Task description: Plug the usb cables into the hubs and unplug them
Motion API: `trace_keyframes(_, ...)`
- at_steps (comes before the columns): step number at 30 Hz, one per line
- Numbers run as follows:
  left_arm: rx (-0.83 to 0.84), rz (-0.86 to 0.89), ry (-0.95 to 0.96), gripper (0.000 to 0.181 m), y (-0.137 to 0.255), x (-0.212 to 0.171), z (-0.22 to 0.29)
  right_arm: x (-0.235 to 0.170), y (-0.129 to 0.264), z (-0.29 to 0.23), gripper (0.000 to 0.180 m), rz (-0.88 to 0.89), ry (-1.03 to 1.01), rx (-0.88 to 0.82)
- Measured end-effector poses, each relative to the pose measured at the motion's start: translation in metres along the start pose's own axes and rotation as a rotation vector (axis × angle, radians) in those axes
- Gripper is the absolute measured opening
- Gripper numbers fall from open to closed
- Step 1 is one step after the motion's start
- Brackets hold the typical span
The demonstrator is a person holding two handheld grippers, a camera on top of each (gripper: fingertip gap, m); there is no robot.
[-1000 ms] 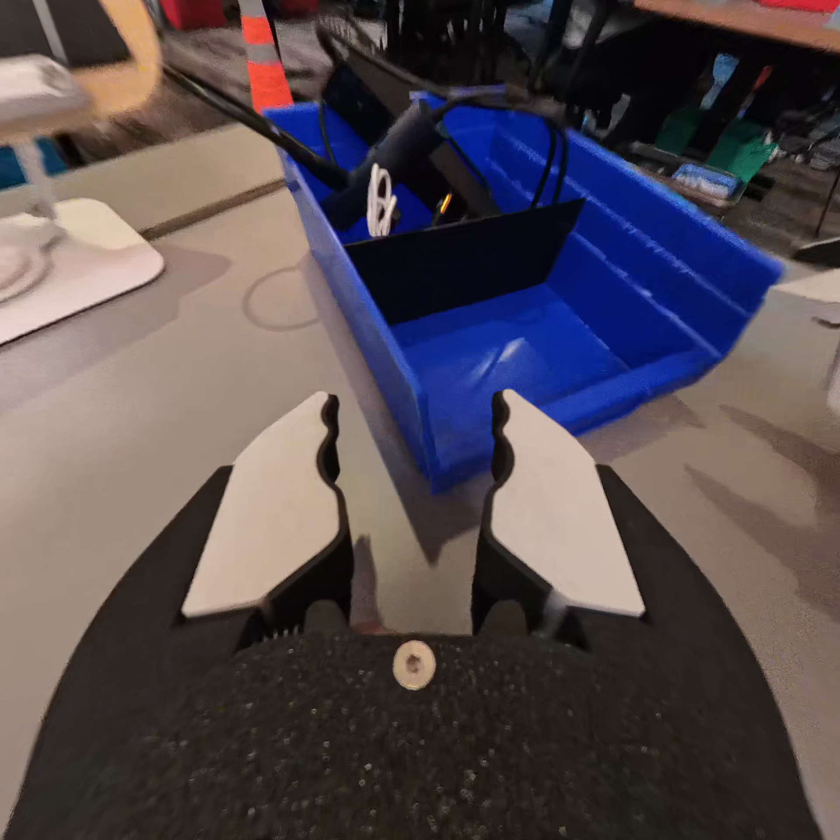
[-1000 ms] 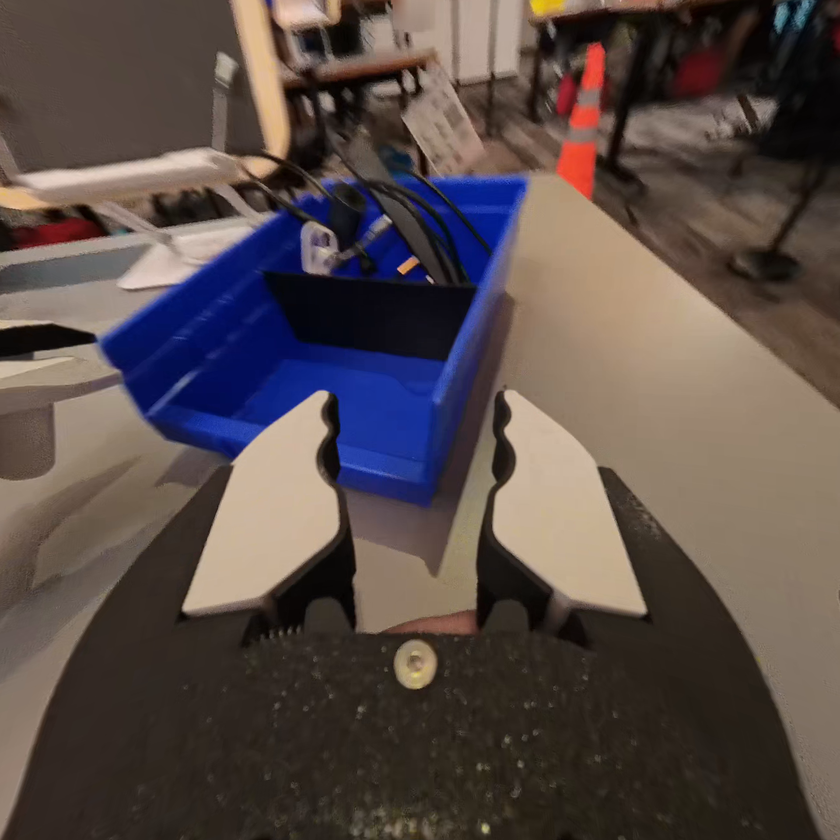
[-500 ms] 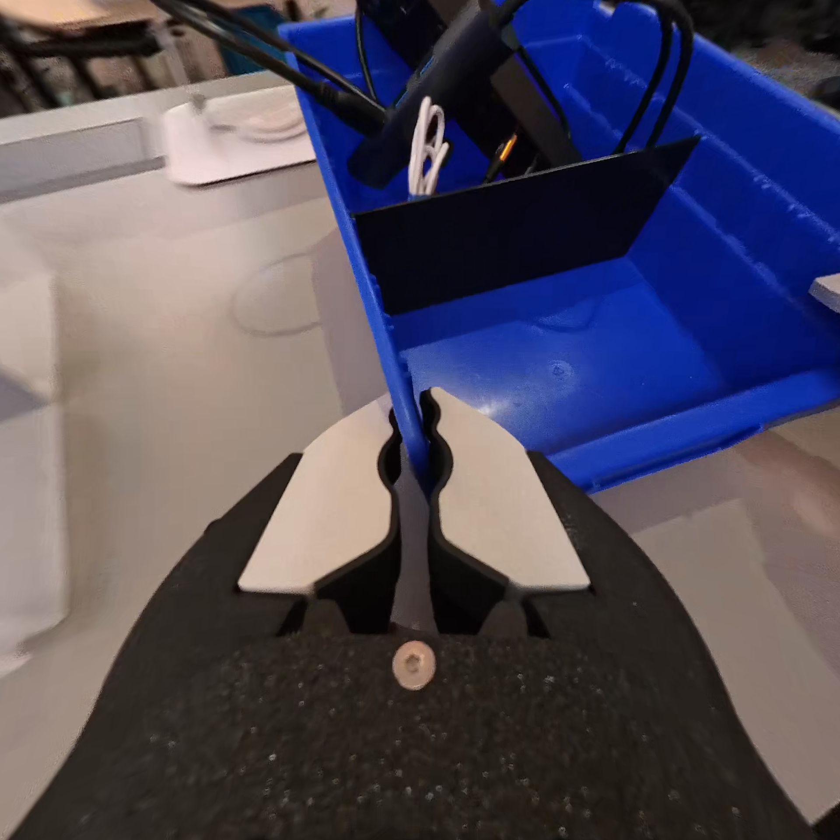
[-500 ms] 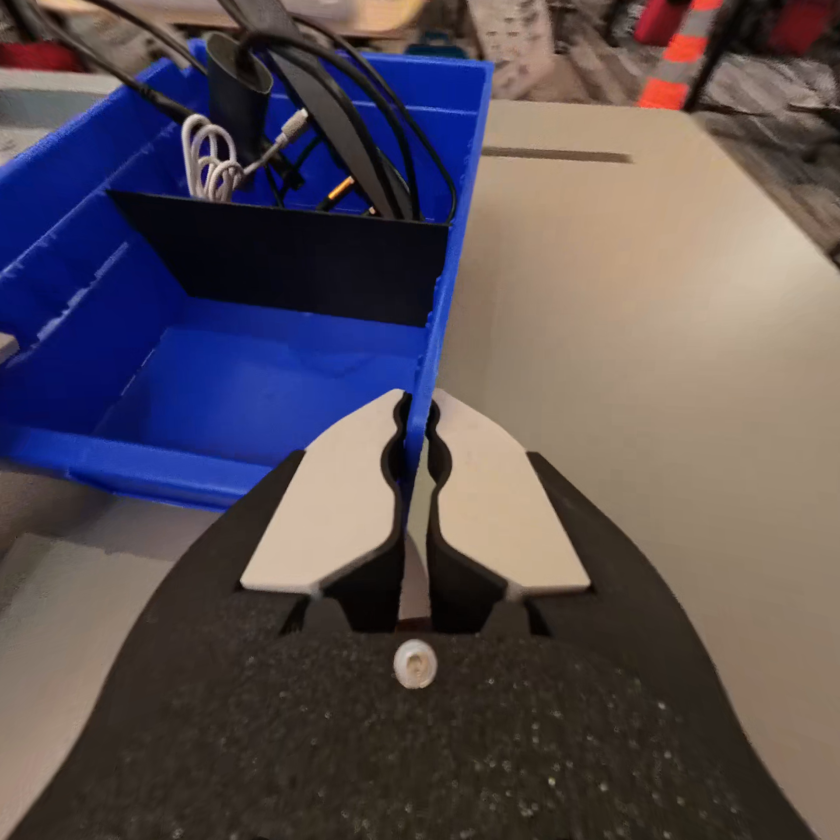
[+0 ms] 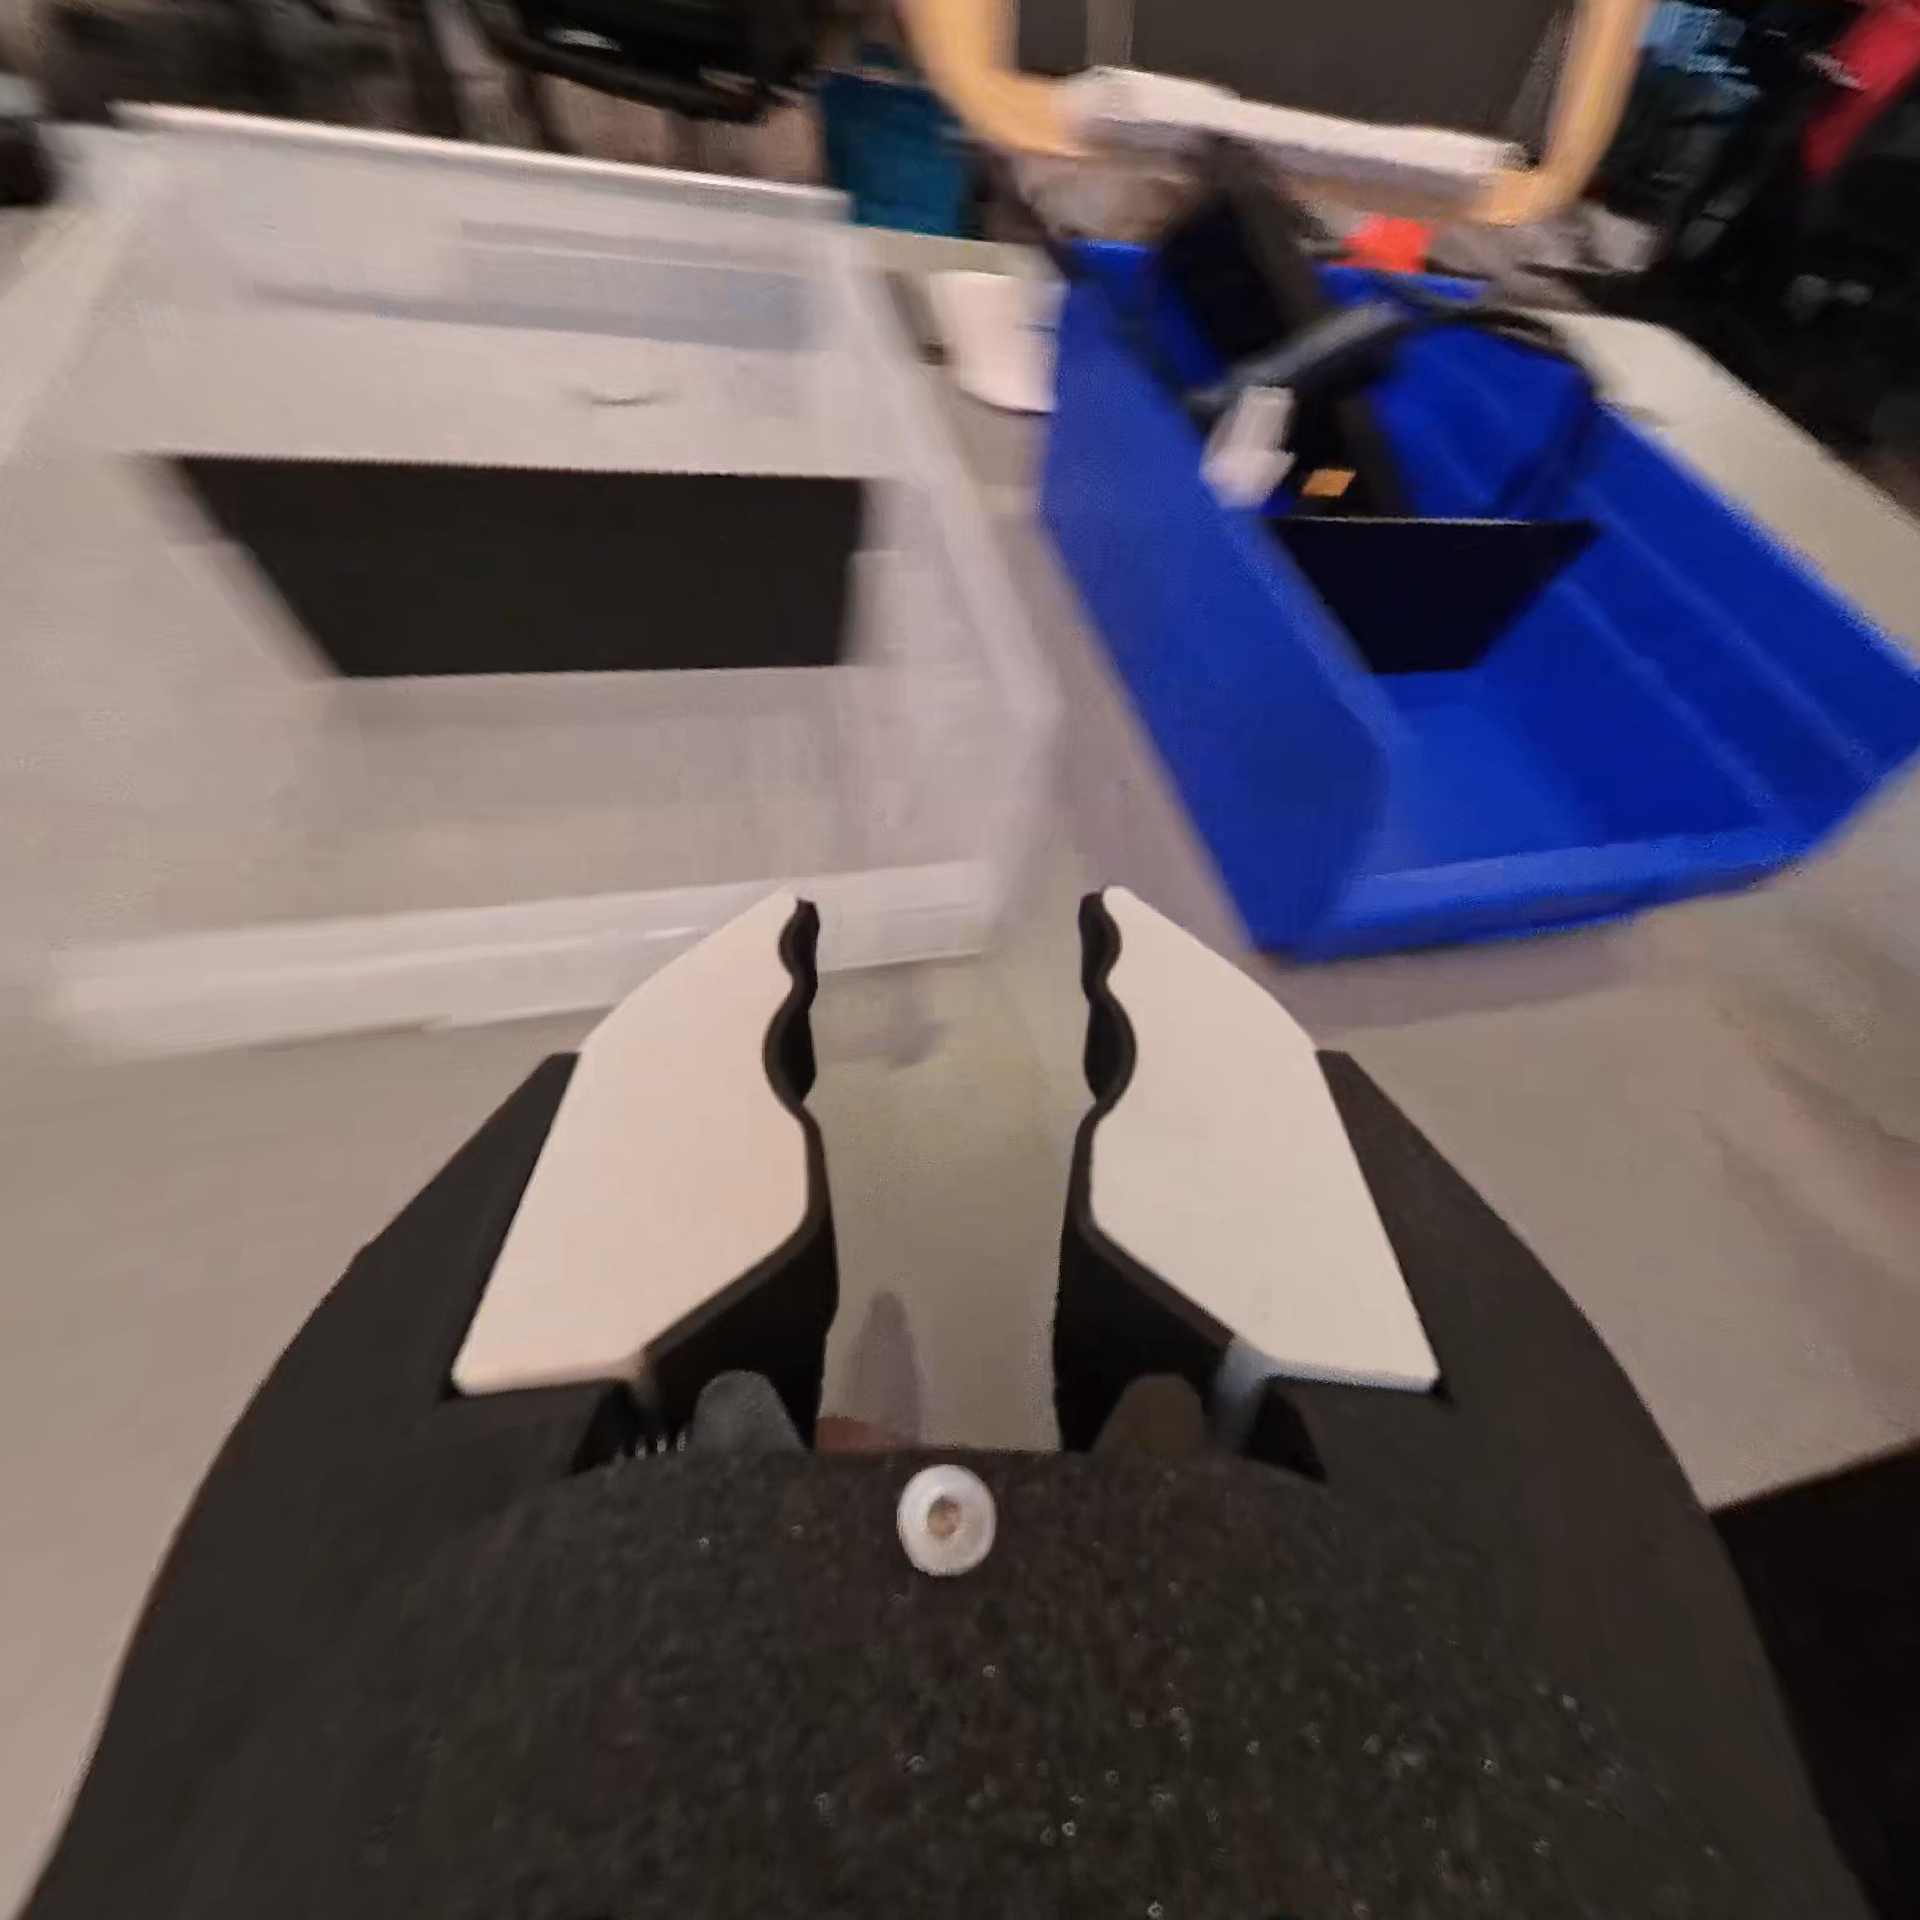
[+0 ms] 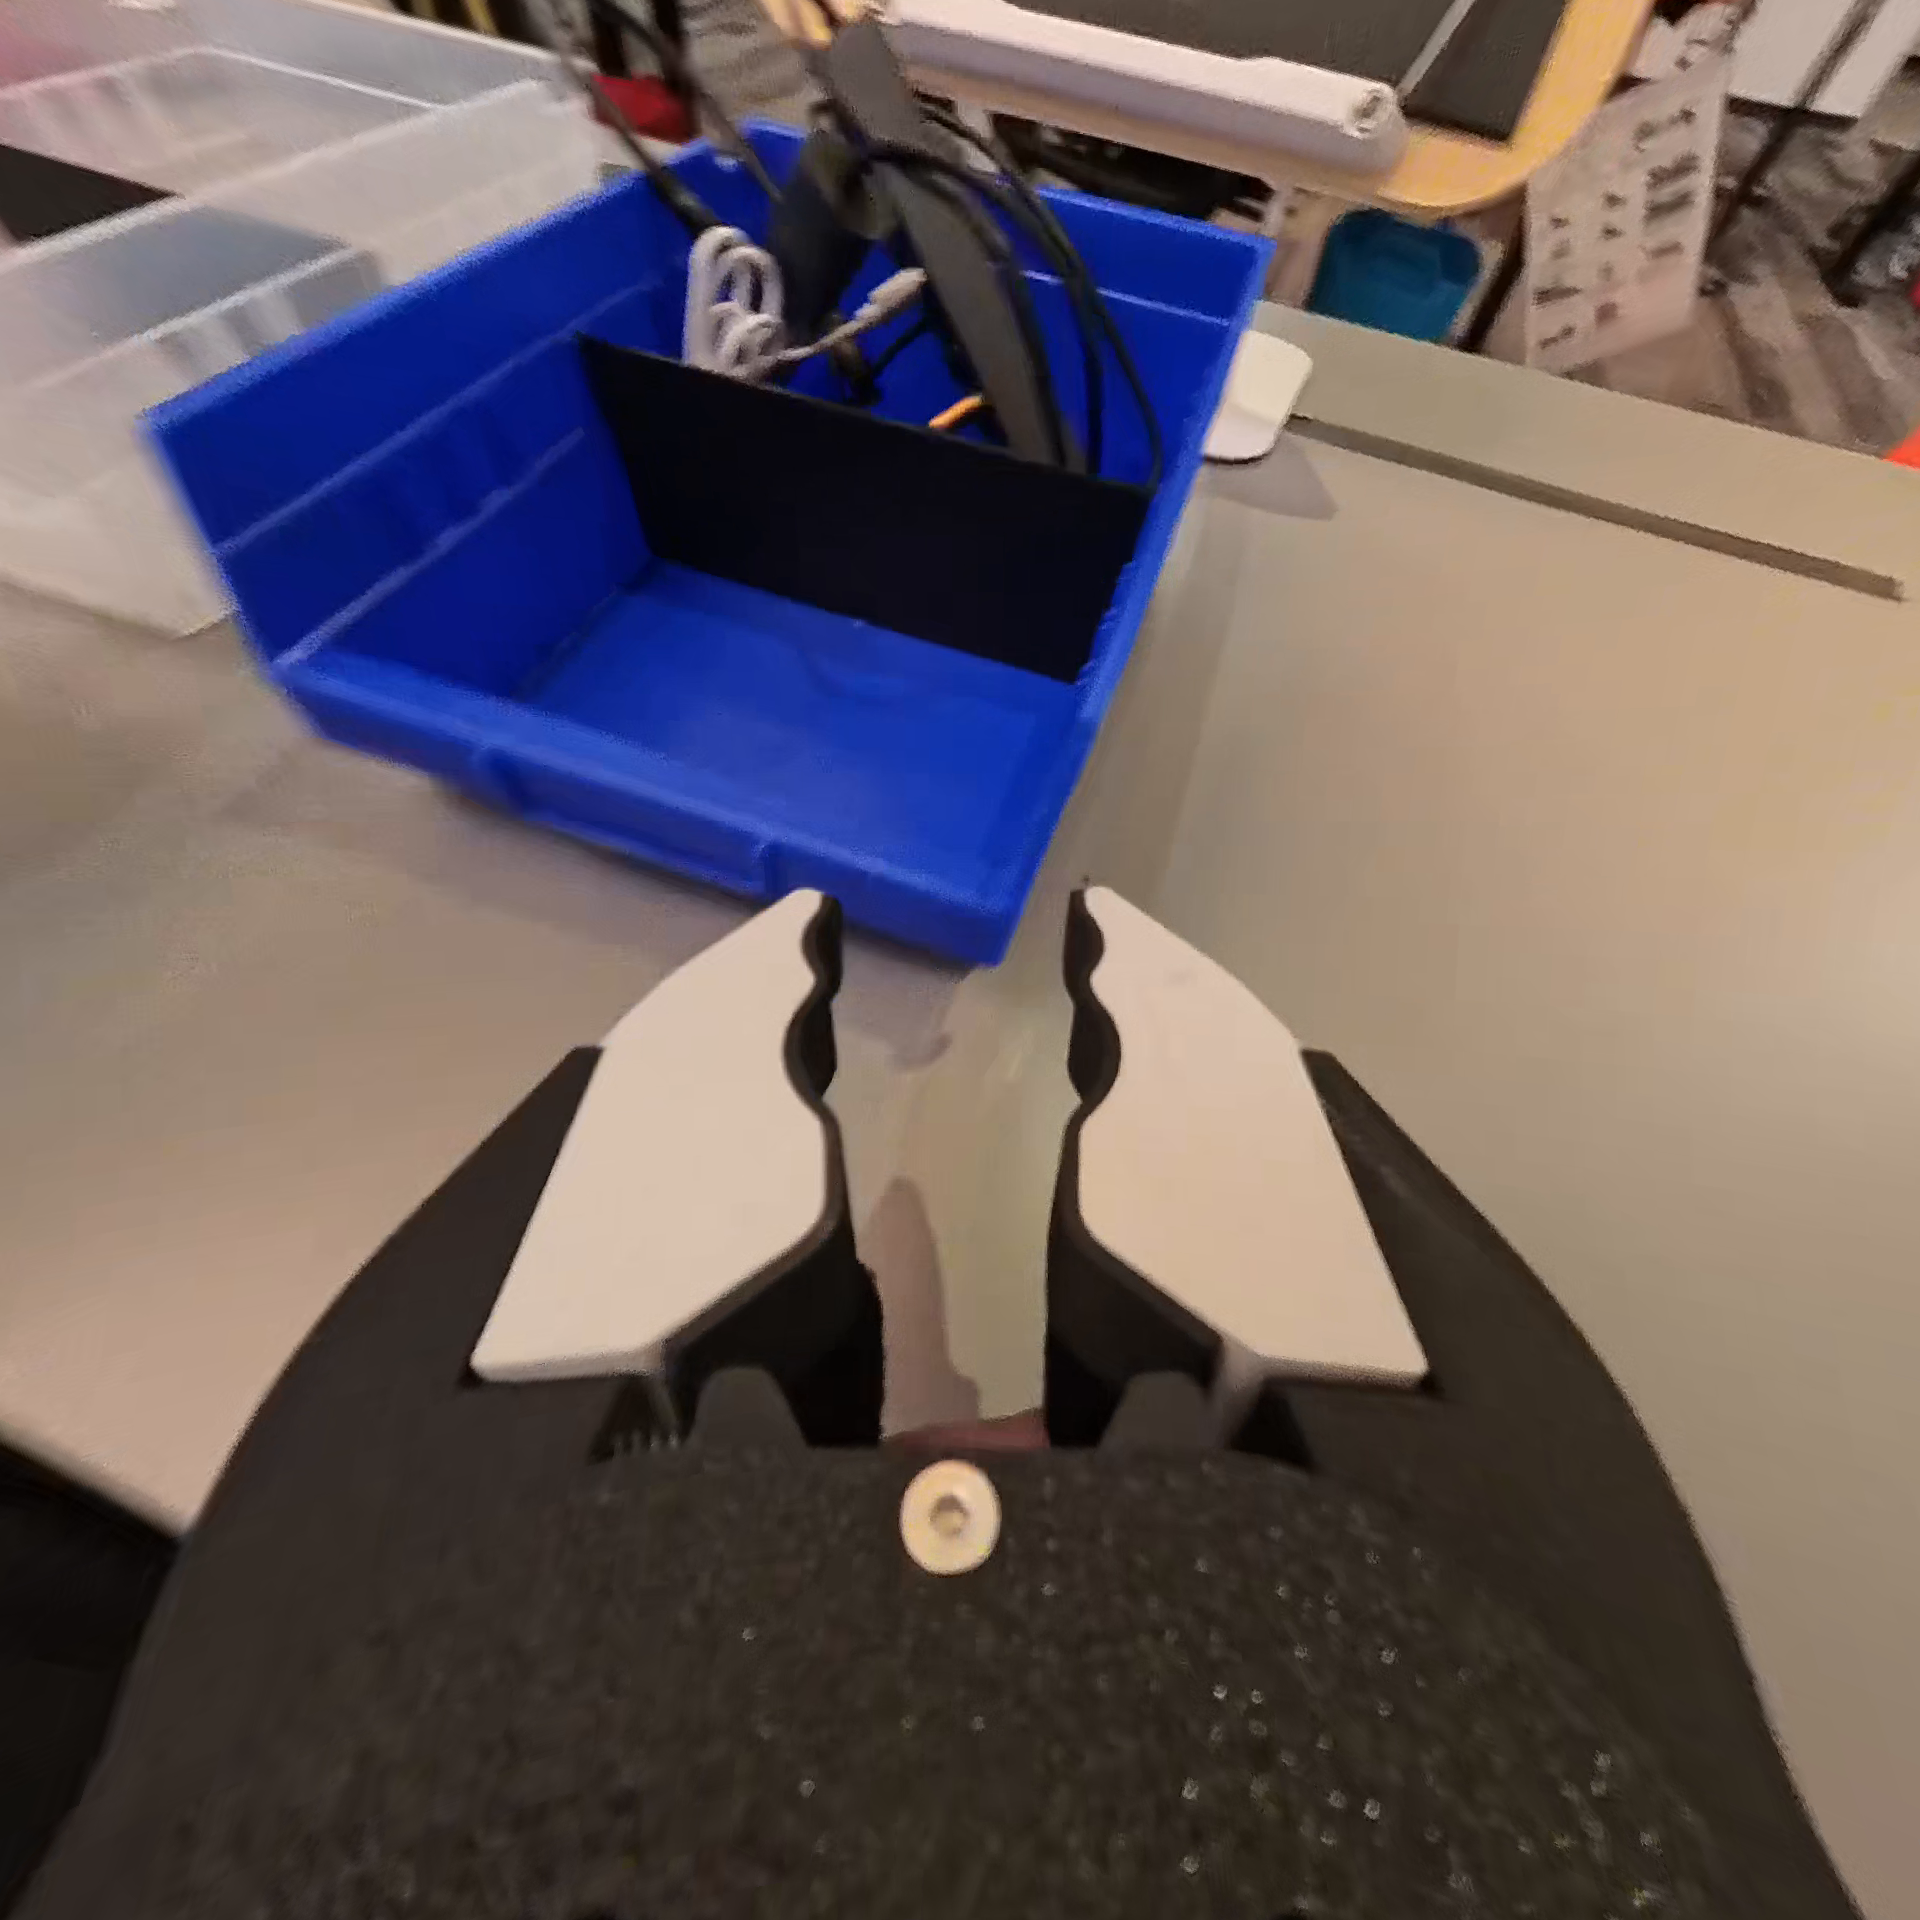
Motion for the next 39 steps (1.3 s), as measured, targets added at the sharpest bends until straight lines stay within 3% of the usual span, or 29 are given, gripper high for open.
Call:
trace_keyframes(3,0.167,0.020,0.068,0.049,0.026,-0.007,-0.092,-0.016,0.015,-0.030,0.043,-0.016,0.061,0.148)
trace_keyframes(5,0.200,-0.036,0.092,0.055,0.021,-0.005,-0.136,-0.017,0.013,-0.058,0.047,-0.034,0.122,0.255)
trace_keyframes(7,0.205,-0.067,0.072,0.062,0.006,0.002,-0.161,-0.011,0.006,-0.088,0.052,-0.050,0.182,0.356)
trace_keyframes(10,0.131,-0.061,0.076,0.058,-0.023,0.018,-0.176,0.009,-0.007,-0.129,0.055,-0.029,0.231,0.464)
trace_keyframes(15,0.099,-0.101,0.025,0.007,-0.045,0.018,-0.179,0.048,-0.040,-0.180,0.059,0.009,0.229,0.512)
trace_keyframes(20,0.172,-0.094,0.052,0.005,-0.013,-0.007,-0.160,0.068,-0.081,-0.205,0.065,-0.071,0.150,0.400)
trace_keyframes(23,0.218,-0.102,0.071,0.004,0.018,-0.033,-0.136,0.070,-0.091,-0.219,0.061,-0.092,0.081,0.437)
trace_keyframes(25,0.237,-0.103,0.084,0.003,0.038,-0.049,-0.121,0.069,-0.092,-0.227,0.045,-0.091,0.074,0.446)
trace_keyframes(26,0.244,-0.090,0.093,0.004,0.047,-0.057,-0.113,0.067,-0.091,-0.229,0.046,-0.097,0.087,0.423)
trace_keyframes(28,0.283,-0.059,0.098,0.005,0.065,-0.069,-0.097,0.068,-0.081,-0.228,0.023,-0.105,0.097,0.349)
trace_keyframes(30,0.330,-0.012,0.070,0.005,0.081,-0.069,-0.078,0.073,-0.067,-0.223,0.013,-0.100,0.098,0.293)
trace_keyframes(34,0.396,0.237,-0.045,0.005,0.100,-0.040,-0.035,0.106,-0.024,-0.195,0.007,0.150,0.090,0.184)
trace_keyframes(39,0.282,0.479,-0.153,0.005,0.087,0.046,0.038,0.163,0.047,-0.113,0.006,0.427,0.064,-0.017)
Point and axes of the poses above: each gripper's, where its closed fingertips meet, y back along the fingers, x out of its top, z = x × y across the jaws, the point moved 9 cm from there along y, back along the fingers, and after that the axes turned 9 degrees about -z, right-handed, at the moved point
